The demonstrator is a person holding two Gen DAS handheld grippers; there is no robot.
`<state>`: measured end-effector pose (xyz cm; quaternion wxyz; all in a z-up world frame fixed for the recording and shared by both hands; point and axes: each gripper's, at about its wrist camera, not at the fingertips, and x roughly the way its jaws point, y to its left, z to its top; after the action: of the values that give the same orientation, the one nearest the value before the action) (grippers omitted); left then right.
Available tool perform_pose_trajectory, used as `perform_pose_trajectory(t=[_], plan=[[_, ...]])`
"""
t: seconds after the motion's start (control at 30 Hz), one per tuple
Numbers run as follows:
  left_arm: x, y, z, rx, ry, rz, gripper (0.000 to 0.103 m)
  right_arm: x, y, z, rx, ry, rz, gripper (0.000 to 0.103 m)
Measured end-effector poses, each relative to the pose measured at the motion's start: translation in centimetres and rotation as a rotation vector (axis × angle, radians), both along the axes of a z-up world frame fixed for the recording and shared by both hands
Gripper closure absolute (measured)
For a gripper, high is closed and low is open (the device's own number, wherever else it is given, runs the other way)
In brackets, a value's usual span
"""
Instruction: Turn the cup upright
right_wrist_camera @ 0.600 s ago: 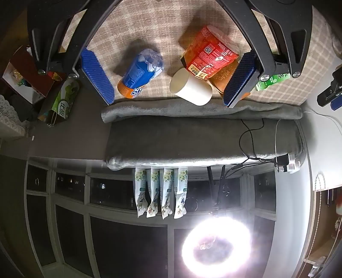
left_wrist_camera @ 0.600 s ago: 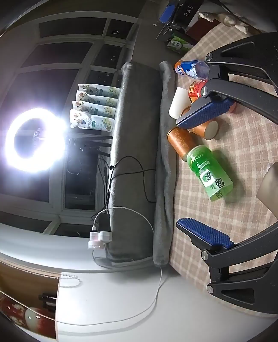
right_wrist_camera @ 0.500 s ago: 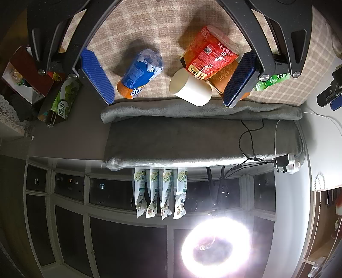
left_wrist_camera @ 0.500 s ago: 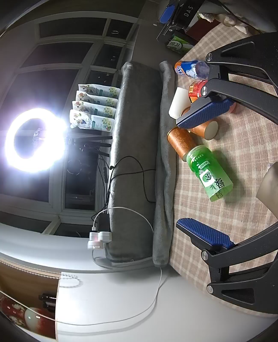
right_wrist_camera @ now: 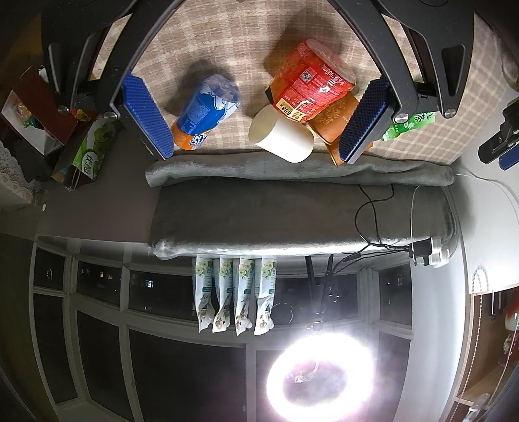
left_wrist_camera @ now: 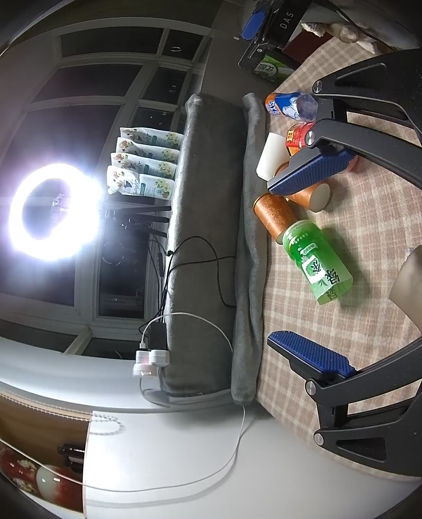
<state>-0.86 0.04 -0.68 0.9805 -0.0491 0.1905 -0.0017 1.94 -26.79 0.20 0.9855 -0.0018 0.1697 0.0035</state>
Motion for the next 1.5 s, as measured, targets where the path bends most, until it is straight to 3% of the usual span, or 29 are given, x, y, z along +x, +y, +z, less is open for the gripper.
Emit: perform_pose_trajectory(t=[0.53, 0.93, 1.17, 1.5], plan=[[0.1, 0.5, 0.1, 0.003, -0.003, 0.009, 0.017, 1.4, 1.4, -0.2, -0.044, 0.028, 0.052, 0.000], [0.9, 1.3, -0.9, -0.016, 0.045, 0.014, 0.017, 4.7, 2.9, -0.9, 0.017, 0.123, 0.150, 0.000], [1.0, 1.8, -1.5, -0.014, 0.059, 0.011, 0.017, 8.7, 5.1, -2.4, 0.087, 0.254, 0.239, 0.003], [1.0, 3.0, -2.2, -0.027, 0.065, 0.026, 0.018, 16.0, 8.3, -5.7, 0.312, 0.587, 0.344, 0.017]])
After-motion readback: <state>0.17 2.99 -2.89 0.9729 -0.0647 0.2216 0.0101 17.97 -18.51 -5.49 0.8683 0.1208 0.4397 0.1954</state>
